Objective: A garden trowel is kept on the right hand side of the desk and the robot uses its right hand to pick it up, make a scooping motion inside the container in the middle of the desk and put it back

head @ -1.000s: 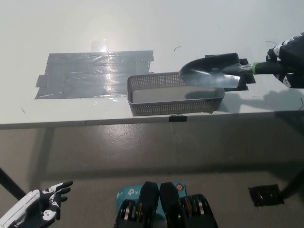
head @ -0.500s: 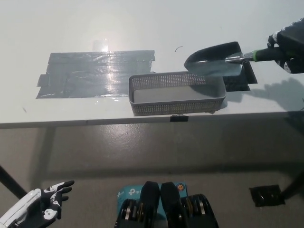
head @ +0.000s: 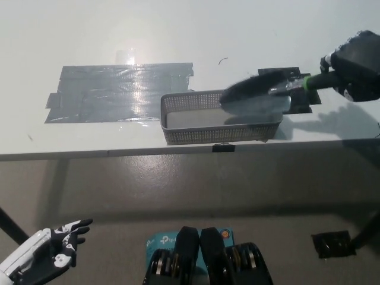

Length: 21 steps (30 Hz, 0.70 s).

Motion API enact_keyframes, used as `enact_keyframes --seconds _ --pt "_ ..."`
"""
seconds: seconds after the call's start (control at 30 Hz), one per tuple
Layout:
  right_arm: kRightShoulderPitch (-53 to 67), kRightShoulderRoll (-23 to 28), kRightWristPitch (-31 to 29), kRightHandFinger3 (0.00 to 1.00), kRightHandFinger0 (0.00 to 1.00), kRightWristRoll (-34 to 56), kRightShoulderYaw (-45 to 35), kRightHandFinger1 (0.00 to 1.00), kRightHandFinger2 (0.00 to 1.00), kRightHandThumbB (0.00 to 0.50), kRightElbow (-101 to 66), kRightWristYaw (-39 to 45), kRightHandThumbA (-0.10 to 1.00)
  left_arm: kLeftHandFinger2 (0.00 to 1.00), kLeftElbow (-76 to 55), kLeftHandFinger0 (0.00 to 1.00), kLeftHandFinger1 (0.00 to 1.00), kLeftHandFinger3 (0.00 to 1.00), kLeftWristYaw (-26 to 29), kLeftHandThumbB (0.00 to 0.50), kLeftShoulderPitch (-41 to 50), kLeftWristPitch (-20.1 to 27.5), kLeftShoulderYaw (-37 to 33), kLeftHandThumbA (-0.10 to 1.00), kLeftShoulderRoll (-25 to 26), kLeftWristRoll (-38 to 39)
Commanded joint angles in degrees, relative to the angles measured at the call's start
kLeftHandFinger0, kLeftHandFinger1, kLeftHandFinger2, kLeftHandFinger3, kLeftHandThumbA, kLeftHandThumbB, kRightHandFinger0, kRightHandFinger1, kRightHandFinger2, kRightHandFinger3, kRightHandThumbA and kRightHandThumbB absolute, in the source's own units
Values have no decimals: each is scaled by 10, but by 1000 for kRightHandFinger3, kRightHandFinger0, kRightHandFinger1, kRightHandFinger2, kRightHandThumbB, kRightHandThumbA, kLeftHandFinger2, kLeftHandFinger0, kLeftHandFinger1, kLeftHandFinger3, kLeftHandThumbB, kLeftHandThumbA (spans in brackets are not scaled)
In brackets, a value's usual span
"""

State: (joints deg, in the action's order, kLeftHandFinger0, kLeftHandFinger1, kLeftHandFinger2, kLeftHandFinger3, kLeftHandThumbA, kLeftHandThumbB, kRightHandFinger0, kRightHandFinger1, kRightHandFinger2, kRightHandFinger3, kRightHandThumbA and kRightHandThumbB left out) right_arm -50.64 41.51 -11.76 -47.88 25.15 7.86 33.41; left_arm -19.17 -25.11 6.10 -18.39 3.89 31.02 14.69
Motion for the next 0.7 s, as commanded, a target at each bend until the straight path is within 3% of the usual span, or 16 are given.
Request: enact_keyframes --seconds 0.0,0.03,0.1,0.13,0.2,0.23,0.37,0.43,0.47,0.53,0.57,0.6,0.63,0.67 --pt "-23 30 -2 300 0 -50 4 13 313 0 -12 24 -100 1000 -10 1000 1000 1000 -8 176 -7 -4 0 706 21 -1" --pt "-26 31 10 409 0 -65 9 51 345 0 -14 40 -100 1000 -11 1000 1000 1000 -8 180 -6 -4 0 708 21 -1" --pt "-31 33 42 523 0 -97 11 50 271 0 -6 65 -100 1000 -13 1000 1000 1000 -10 181 -9 -5 0 721 22 0" --pt "-33 33 56 625 119 -107 12 189 404 0 -4 79 -100 1000 -14 1000 1000 1000 -10 176 -9 -5 0 716 22 1" --pt "-42 28 78 800 173 -133 15 246 428 0 8 97 -54 1000 -14 1000 1000 1000 -11 178 -8 -2 1 712 23 3" --pt "-44 28 82 791 18 -136 12 78 270 0 19 90 -60 1000 -11 1000 1000 1000 -13 177 -8 0 0 709 22 3" --pt "-57 18 93 849 0 -157 10 46 253 0 50 71 -95 1000 -12 1000 1000 1000 -12 199 -6 -2 2 716 21 8" --pt "-63 15 96 917 41 -163 13 112 318 0 61 70 16 1000 -13 1000 1000 1000 -11 181 -7 -2 -1 719 19 4" --pt "-64 13 96 934 9 -166 14 79 298 0 66 67 68 1000 -14 1000 1000 1000 -11 171 -8 -3 -2 727 20 3" --pt "-62 8 100 932 154 -171 17 246 470 0 58 75 101 1000 -16 1000 1000 1000 -11 173 -11 -9 -3 749 20 4" --pt "-61 6 100 919 170 -172 17 256 484 0 57 77 110 1000 -17 1000 1000 1000 -10 173 -10 -11 -3 750 20 4" --pt "-59 6 95 898 126 -173 18 197 412 0 53 75 107 1000 -17 1000 1000 1000 -10 177 -10 -11 -3 755 21 3" --pt "-54 6 90 855 15 -169 16 91 318 0 44 72 92 1000 -16 1000 1000 1000 -11 183 -12 -9 -3 758 22 3" --pt "-52 5 80 806 1 -172 20 4 217 0 39 66 99 1000 -16 1000 1000 1000 -11 183 -13 -9 -3 755 21 3"
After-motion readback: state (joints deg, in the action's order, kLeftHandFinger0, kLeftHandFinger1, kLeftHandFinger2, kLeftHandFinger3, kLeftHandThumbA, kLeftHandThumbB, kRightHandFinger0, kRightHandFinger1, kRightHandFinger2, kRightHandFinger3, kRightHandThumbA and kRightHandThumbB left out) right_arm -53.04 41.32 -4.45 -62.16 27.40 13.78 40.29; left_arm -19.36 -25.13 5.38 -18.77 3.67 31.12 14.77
